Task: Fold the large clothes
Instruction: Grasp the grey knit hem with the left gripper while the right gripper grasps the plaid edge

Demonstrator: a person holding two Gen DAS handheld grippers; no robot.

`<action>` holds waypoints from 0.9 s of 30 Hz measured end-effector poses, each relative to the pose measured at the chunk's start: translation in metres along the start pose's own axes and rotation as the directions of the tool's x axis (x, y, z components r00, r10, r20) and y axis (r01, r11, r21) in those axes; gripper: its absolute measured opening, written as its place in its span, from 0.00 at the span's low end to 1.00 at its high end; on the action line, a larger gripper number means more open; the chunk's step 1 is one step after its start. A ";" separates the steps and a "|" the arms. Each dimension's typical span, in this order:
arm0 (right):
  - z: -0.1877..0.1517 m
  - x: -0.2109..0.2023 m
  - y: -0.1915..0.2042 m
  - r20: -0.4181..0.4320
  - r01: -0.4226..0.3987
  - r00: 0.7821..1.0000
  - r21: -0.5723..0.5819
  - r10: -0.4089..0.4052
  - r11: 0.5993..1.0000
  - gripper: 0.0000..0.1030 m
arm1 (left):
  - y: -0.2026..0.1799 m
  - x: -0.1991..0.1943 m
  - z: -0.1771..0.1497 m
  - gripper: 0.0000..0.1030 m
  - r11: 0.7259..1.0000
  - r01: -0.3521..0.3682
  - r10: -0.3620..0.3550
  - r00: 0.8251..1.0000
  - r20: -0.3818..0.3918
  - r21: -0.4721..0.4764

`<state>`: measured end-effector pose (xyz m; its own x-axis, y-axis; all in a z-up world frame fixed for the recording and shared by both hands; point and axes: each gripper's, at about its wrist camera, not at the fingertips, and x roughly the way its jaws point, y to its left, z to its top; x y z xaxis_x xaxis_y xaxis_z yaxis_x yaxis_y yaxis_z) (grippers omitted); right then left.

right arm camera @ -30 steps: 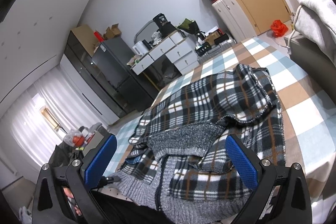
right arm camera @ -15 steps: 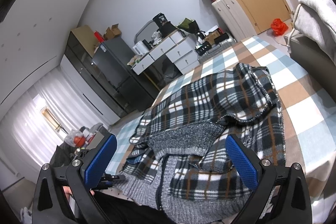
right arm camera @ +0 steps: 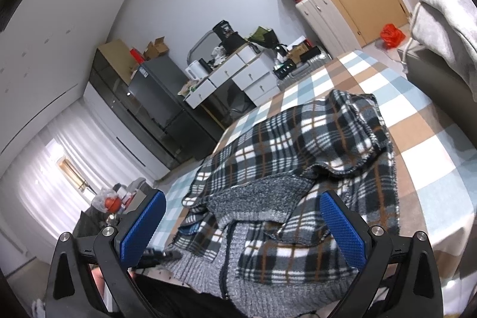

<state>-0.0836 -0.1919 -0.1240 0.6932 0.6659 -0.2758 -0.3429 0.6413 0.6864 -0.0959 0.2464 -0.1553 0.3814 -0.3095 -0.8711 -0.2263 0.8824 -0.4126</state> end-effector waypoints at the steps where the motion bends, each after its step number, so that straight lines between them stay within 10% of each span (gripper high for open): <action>1: 0.005 -0.001 -0.004 -0.024 -0.001 1.000 0.006 0.001 1.000 1.00 | 0.000 -0.001 0.000 0.03 1.000 0.000 0.000 1.000 -0.003 0.016; 8: 0.029 -0.010 -0.035 -0.329 0.054 0.942 -0.038 -0.064 0.998 1.00 | 0.010 -0.016 0.007 0.03 0.987 0.155 -0.153 0.987 -0.040 0.047; 16: -0.034 0.043 -0.082 -0.702 0.061 0.709 -0.030 -0.064 0.998 1.00 | 0.011 -0.035 0.019 0.03 0.948 0.315 -0.312 0.949 -0.053 0.054; 21: -0.044 0.065 -0.087 -0.722 -0.005 0.692 -0.016 -0.008 1.000 1.00 | 0.000 -0.027 0.021 0.03 0.952 0.294 -0.288 0.954 -0.081 0.086; 25: -0.061 0.087 -0.082 -0.774 -0.038 0.631 -0.110 -0.062 0.993 1.00 | -0.006 -0.021 0.023 0.03 0.956 0.277 -0.269 0.959 -0.091 0.097; 27: -0.067 0.093 -0.086 -0.766 -0.047 0.641 -0.087 -0.037 0.995 1.00 | -0.008 -0.020 0.024 0.03 0.958 0.267 -0.258 0.962 -0.093 0.102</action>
<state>-0.0324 -0.1599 -0.2537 -0.0285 0.6955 -0.7179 -0.4290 0.6402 0.6372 -0.0806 0.2543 -0.1285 0.3419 -0.5581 -0.7560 -0.0237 0.7992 -0.6006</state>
